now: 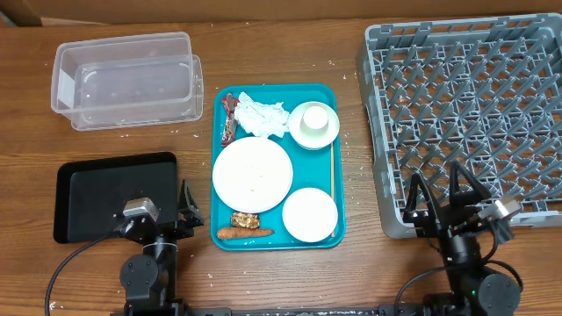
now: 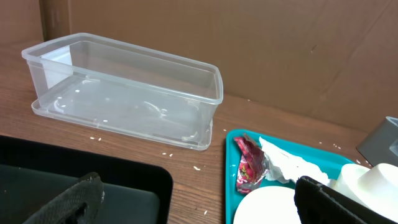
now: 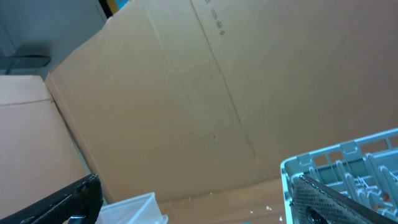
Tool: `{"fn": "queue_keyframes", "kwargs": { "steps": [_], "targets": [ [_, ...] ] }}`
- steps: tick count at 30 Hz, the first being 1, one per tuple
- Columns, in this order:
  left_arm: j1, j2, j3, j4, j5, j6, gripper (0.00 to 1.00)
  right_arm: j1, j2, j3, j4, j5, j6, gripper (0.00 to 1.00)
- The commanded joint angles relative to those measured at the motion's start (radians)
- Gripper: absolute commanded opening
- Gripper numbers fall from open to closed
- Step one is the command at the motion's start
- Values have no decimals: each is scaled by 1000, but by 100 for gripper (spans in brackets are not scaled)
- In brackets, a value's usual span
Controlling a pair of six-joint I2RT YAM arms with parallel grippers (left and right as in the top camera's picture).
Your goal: Sort waste into correct bins and load items into the dishwasher
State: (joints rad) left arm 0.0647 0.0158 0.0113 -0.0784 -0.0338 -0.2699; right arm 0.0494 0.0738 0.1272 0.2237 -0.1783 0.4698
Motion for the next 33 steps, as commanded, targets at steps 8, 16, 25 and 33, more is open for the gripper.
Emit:
{"fn": "queue_keyframes", "kwargs": {
  "steps": [8, 16, 25, 33],
  "targets": [
    [-7, -11, -6, 4, 8, -7, 100, 2, 607, 469, -113, -252, -125, 100],
    [-7, -11, -6, 4, 8, -7, 100, 62, 1187, 1066, -689, -359, -389, 100],
    [-7, -11, -6, 4, 8, -7, 100, 236, 1689, 1622, -1249, -129, -504, 100],
    [-7, -11, -6, 4, 8, -7, 100, 325, 1822, 1628, -1127, -212, -450, 100]
  ]
}}
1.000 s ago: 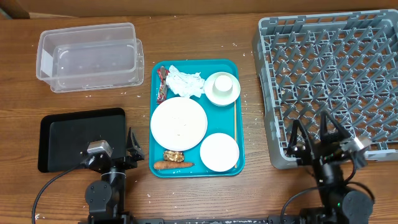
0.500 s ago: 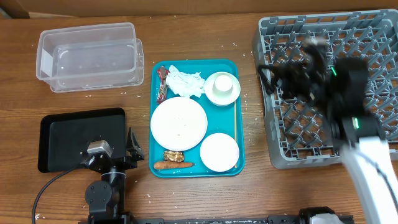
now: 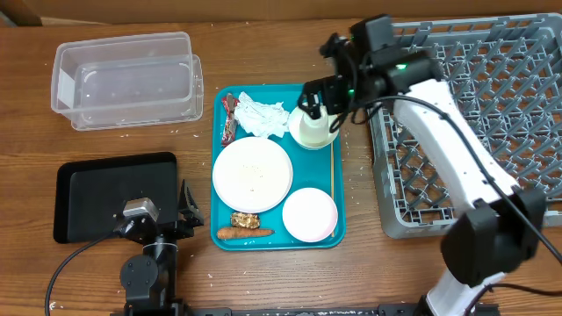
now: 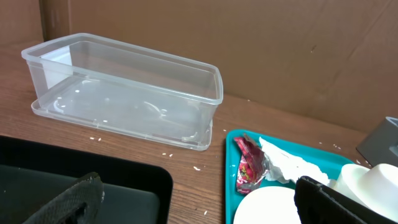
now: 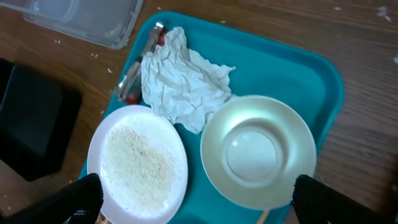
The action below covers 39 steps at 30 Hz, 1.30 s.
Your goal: Sort waste into correct bins and load items into the dishwasher
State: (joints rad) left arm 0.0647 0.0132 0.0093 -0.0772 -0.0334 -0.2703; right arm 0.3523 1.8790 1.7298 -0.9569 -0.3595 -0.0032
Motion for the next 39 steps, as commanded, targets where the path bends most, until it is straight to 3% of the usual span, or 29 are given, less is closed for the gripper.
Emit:
{"fn": "queue_keyframes", "kwargs": {
  "steps": [1, 5, 10, 16, 23, 39],
  "targets": [
    [-7, -8, -4, 3, 8, -6, 100, 26, 26, 24, 66, -31, 40, 100],
    [-7, -8, -4, 3, 8, -6, 100, 35, 55, 24, 118, -1, 113, 100],
    [-6, -8, -4, 3, 8, -6, 100, 35, 98, 24, 93, 307, 346, 100],
    [-7, -8, -4, 3, 8, -6, 100, 35, 115, 24, 115, 333, 553, 100],
    [-7, -8, -4, 3, 8, -6, 100, 63, 160, 24, 137, 349, 492, 100],
    [-7, -8, -4, 3, 8, -6, 100, 144, 235, 23, 56, 501, 513, 100]
  ]
}}
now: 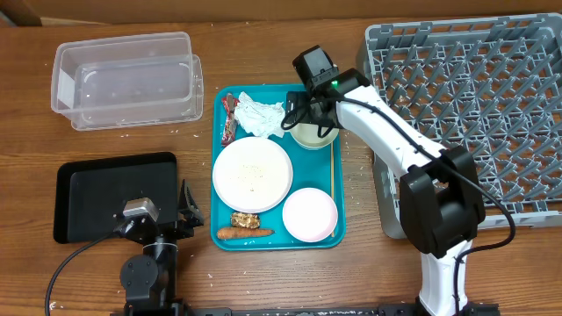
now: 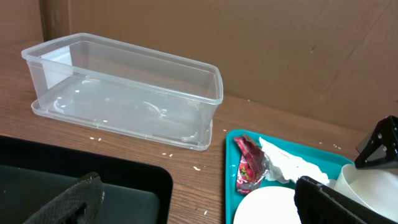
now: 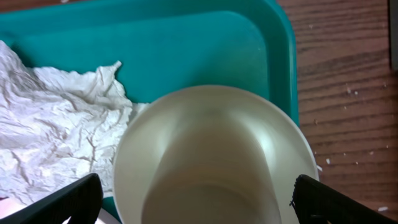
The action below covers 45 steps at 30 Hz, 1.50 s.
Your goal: Sort waste into correct bins and load items into the dishwasher
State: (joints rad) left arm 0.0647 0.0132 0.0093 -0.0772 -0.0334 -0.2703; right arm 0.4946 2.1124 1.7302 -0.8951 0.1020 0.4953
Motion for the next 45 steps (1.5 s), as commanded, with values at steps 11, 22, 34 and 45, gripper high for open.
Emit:
{"fn": "queue_keyframes", "kwargs": {
  "steps": [11, 22, 34, 45],
  "targets": [
    [-7, -8, -4, 3, 8, -6, 100, 6, 55, 21, -7, 35, 14, 89],
    [-7, -8, -4, 3, 8, -6, 100, 9, 53, 64, -62, 36, 20, 70],
    [-7, -8, -4, 3, 8, -6, 100, -112, 48, 563, -438, 76, -10, 66],
    [-7, -8, -4, 3, 8, -6, 100, -552, 50, 764, -504, 141, -70, 66]
  ]
}}
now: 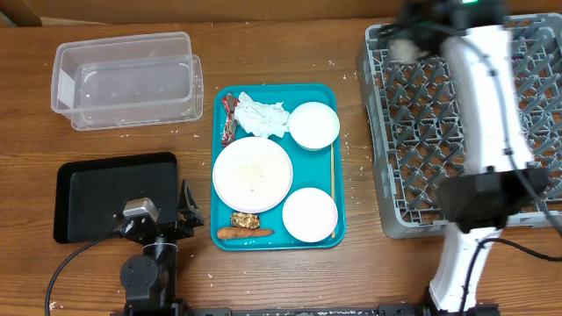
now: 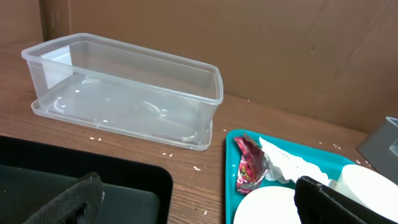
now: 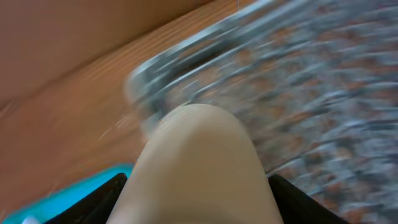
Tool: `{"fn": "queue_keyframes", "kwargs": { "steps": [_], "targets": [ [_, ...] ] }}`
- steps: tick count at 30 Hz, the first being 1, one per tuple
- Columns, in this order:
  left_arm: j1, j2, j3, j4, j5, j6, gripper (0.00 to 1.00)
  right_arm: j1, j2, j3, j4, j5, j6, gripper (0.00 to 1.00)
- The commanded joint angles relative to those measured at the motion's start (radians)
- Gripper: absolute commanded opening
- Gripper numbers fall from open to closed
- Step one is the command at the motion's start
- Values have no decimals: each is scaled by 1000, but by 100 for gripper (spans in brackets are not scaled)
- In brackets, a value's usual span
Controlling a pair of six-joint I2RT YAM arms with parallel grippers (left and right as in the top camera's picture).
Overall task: Sort waste into correct bins and load items into the dishwasher
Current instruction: 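Move the right gripper above the small white bowl near the tissue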
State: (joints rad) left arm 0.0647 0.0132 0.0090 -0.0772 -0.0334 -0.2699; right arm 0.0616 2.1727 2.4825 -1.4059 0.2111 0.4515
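My right gripper (image 1: 411, 35) is shut on a white cup (image 1: 402, 46) and holds it over the far left corner of the grey dish rack (image 1: 474, 132). The right wrist view is blurred: the cup (image 3: 199, 155) fills the space between the fingers, with the rack (image 3: 298, 81) behind it. On the teal tray (image 1: 338, 230) lie a saucer (image 1: 314, 125), a large plate (image 1: 252, 174), a small plate (image 1: 309, 213), a crumpled napkin (image 1: 262, 117), a red wrapper (image 1: 229, 118) and a carrot (image 1: 244, 233). My left gripper (image 1: 189, 215) rests open at the table's front.
A clear plastic tub (image 1: 123, 79) stands at the far left and a black tray (image 1: 114, 195) lies in front of it. A thin stick (image 1: 331, 171) lies along the teal tray's right side, and a brown food scrap (image 1: 244, 219) sits above the carrot.
The right gripper was down around the cup on its saucer on the tray. Now it holds the cup over the rack's far left corner. The saucer stays on the tray.
Both arms first rested at the table's front, the cup standing on its saucer. Then the right gripper was open above the cup, then low around it. Now the cup is off the tray and over the rack. The left arm has not moved.
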Motion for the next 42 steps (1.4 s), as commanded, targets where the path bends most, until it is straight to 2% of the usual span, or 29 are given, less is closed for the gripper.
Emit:
{"fn": "queue_keyframes", "kwargs": {
  "steps": [1, 5, 13, 18, 23, 29, 34, 36, 40, 42],
  "targets": [
    [-7, -8, -3, 3, 8, -7, 100, -161, -10, 4, 16, 30, -34, 66],
    [-7, -8, -3, 3, 8, -7, 100, -359, -3, -39, 72, -18, -38, 67],
    [-7, -8, -3, 3, 8, -7, 100, -513, 43, -89, 154, -78, -37, 68],
    [-7, -8, -3, 3, 8, -7, 100, -541, 77, -90, 136, -78, -37, 87],
    [-7, -8, -3, 3, 8, -7, 100, -542, 76, -89, 100, -79, -37, 96],
    [-6, -8, -3, 3, 8, -7, 100, -510, 53, -79, 22, -140, -37, 98],
    [-6, -8, -3, 3, 8, -7, 100, -421, 0, -79, -22, -169, -37, 98],
    [-7, -8, -3, 3, 8, -7, 100, -370, -17, -79, -32, -235, -42, 98],
    [-7, -8, -3, 3, 8, -7, 100, -227, -23, -80, -44, -500, -125, 98],
    [-6, -8, -3, 3, 8, -7, 100, -136, -21, -87, -40, -534, -140, 98]
  ]
}}
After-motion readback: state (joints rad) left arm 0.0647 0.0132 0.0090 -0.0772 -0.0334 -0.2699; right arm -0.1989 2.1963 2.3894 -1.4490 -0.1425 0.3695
